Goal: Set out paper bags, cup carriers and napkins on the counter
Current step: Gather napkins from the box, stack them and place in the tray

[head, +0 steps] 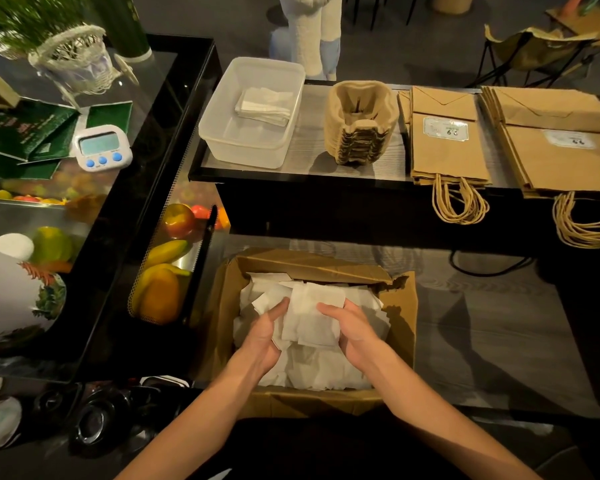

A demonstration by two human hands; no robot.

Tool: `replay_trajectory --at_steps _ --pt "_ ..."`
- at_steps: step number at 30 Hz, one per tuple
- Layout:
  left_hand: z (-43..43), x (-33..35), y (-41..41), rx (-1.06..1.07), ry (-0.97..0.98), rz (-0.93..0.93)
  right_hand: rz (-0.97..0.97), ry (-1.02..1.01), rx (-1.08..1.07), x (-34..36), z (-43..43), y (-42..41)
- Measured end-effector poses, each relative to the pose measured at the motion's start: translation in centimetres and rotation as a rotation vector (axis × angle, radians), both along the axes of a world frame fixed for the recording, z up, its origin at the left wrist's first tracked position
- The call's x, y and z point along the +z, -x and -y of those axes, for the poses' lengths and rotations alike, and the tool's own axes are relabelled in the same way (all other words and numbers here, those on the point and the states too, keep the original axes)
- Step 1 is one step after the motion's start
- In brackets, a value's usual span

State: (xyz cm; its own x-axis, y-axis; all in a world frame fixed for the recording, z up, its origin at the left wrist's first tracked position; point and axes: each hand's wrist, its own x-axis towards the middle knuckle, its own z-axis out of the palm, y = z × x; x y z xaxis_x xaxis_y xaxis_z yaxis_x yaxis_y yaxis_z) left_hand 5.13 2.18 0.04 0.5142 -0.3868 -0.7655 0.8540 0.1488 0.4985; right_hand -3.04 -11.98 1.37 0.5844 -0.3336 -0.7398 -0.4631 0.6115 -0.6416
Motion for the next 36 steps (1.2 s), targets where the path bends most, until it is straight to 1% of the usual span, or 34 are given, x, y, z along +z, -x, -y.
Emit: replay_trajectory --at_steps 4,8,11,14,16,18,22,25,27,29,31,34,36 --pt "0.1 -0.1 0.0 -0.005 -0.005 0.017 -0.002 -0.043 -0.047 -0.2 0.1 0.1" --pt "0.0 -0.1 0.0 -0.047 -0.008 0.041 -0.027 0.01 -0.017 -0.7 0.3 0.2" --pt "0.0 -0.2 -0.3 -0.037 -0.055 0.04 -0.045 0.122 0.004 -1.1 0.7 0.2" --pt "-0.1 -0.1 -0.5 -0.048 -0.051 0.034 -0.059 0.145 -0.053 -1.5 1.5 0.3" --pt "-0.2 -0.2 -0.7 -0.058 -0.051 0.032 -0.075 0.113 -0.082 -1.7 2.2 0.3" --pt "-0.4 -0.4 -0.9 -0.086 -0.045 0.026 -0.047 0.057 -0.085 -1.8 2.7 0.1" --pt "-0.8 -0.7 -1.2 -0.147 -0.003 -0.002 -0.01 -0.173 -0.117 -1.4 3.4 0.2" --pt "-0.9 0.0 -1.2 -0.206 0.033 -0.052 0.087 -0.328 -0.099 -1.0 3.7 0.6" --pt "-1.3 0.3 -1.4 -0.248 0.077 -0.095 0.167 -0.357 -0.046 -0.8 4.4 0.7" --pt "-1.8 0.1 -2.0 -0.284 0.088 -0.102 0.188 -0.288 0.053 -0.3 5.3 0.3" --pt "-2.2 -0.1 -2.8 -0.338 0.09 -0.086 0.152 -0.15 0.182 0.6 6.3 -0.4" --pt "-2.3 0.2 -3.8 -0.465 0.09 -0.052 0.102 0.047 0.366 2.1 7.8 -2.2" --pt "-2.2 0.6 -4.6 -0.547 0.105 -0.048 0.095 0.115 0.493 2.8 8.2 -3.7"
